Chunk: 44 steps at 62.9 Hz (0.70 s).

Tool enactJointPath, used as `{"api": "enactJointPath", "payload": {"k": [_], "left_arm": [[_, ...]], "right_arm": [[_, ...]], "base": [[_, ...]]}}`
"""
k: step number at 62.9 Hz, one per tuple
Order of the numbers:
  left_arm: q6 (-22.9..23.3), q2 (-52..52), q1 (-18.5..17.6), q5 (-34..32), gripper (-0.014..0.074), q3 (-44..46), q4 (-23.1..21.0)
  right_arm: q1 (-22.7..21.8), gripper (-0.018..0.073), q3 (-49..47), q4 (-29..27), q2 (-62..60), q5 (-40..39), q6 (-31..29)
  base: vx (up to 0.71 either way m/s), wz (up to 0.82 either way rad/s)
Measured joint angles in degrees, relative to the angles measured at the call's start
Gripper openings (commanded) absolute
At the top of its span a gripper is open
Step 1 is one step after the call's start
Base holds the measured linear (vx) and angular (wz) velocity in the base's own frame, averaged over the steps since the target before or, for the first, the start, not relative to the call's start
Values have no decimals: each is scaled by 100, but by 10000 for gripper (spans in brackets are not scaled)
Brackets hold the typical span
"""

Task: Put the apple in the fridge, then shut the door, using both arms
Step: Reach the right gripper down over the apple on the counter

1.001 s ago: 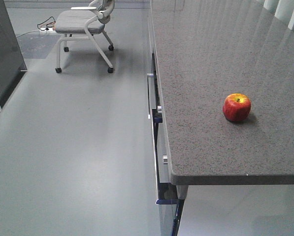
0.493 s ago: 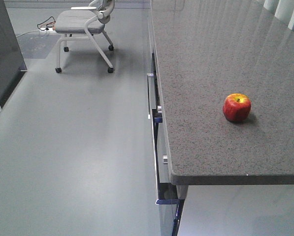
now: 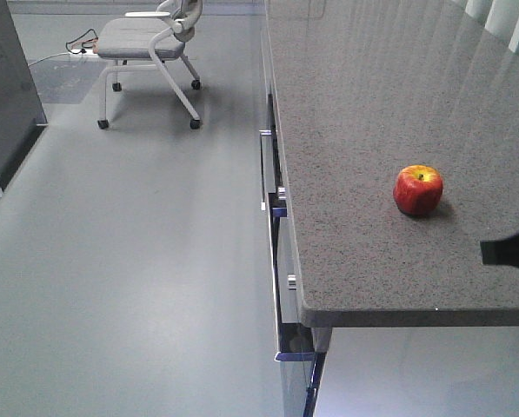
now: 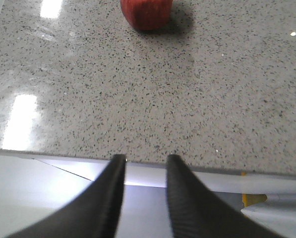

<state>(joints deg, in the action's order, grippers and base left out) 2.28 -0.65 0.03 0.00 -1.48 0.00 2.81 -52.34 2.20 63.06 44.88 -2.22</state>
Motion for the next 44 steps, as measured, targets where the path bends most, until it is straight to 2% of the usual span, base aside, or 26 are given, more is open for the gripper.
{"api": "enactJointPath", "payload": {"k": [6, 15, 44], "left_arm": [[0, 0, 0, 0, -6, 0, 0], [0, 0, 0, 0, -6, 0, 0], [0, 0, 0, 0, -6, 0, 0]], "right_arm": [[0, 568, -270, -4, 350, 11, -24], [0, 676, -670, -4, 859, 10, -42], [0, 652, -2147, -11, 2812, 4, -58]], "base": [[0, 0], [0, 0], [0, 0]]}}
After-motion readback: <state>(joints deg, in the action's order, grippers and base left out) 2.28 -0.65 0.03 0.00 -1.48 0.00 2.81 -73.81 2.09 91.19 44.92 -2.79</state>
